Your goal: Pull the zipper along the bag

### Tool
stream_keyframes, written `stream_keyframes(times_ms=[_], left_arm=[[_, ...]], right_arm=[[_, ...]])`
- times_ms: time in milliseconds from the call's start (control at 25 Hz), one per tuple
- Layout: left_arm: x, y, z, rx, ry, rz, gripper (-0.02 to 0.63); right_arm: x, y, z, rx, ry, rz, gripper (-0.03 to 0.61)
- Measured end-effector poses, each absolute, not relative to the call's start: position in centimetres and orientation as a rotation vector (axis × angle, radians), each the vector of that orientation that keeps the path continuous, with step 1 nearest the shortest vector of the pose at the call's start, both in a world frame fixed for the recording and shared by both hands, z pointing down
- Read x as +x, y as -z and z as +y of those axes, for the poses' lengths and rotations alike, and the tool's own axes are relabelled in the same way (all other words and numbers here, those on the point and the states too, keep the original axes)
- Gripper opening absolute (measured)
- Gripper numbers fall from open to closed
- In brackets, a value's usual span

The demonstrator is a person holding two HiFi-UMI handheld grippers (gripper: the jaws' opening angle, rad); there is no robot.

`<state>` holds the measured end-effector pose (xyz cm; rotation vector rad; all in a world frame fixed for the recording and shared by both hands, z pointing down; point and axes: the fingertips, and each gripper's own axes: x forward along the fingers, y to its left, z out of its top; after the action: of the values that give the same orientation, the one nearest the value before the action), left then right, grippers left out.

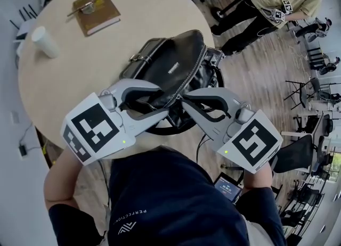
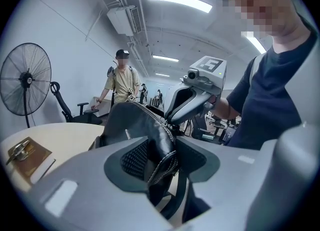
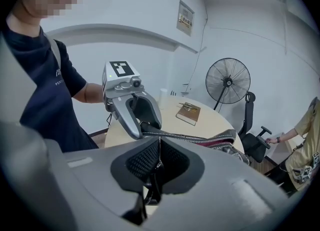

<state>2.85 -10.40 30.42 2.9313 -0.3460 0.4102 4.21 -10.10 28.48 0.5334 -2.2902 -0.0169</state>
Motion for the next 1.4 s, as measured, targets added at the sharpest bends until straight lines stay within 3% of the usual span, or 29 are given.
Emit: stream_keyframes(times_ms=[1400], left_arm=[[2.2,-30.3,-10.5,2.896,-0.402,-0.409,0.149]], right_arm=[[5.3,-27.4,-12.3,0.548,0.203,-2.162,0.015]])
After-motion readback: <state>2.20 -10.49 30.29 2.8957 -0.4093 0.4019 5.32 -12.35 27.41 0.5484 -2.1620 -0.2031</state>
